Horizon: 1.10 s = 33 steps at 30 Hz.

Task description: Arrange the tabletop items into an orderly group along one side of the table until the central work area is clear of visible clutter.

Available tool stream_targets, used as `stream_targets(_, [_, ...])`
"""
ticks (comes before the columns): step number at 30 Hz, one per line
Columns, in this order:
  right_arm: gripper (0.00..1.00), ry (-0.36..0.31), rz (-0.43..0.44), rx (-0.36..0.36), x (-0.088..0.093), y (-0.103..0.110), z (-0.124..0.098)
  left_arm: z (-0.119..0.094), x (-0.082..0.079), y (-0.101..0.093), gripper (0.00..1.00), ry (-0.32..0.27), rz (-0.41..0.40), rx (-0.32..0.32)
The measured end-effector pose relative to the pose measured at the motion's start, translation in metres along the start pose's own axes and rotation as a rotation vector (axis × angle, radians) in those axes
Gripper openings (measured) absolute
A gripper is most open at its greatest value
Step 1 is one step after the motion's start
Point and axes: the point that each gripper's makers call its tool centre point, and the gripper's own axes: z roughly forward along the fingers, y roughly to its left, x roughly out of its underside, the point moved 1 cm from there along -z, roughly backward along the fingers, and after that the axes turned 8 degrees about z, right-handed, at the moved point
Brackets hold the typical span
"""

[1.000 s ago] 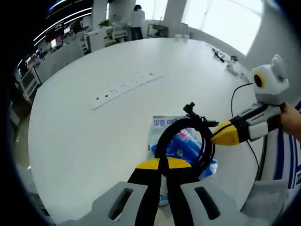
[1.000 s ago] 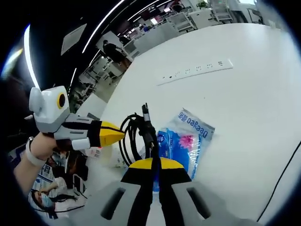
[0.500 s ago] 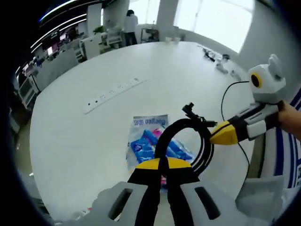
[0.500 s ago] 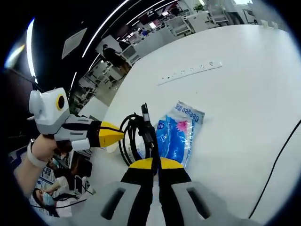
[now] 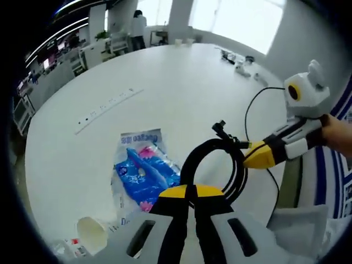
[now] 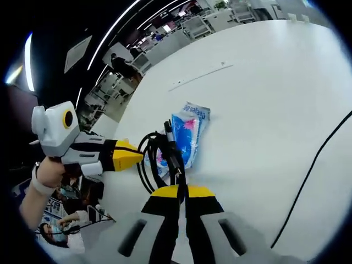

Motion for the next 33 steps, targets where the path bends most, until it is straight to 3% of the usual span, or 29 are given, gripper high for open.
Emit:
stream_targets(15, [0.00, 0.024, 0.076, 0.041, 0.030, -0.047, -0.028, 0.042, -0.002, -0.042, 0.00, 0.036, 0.039, 0.081])
stream_targets(33, [0.00, 0.079, 0.137, 0.051, 0.051, -0.084, -0.029, 0.072, 0.010, -0.070, 0.00, 0.092, 0.046, 0.126])
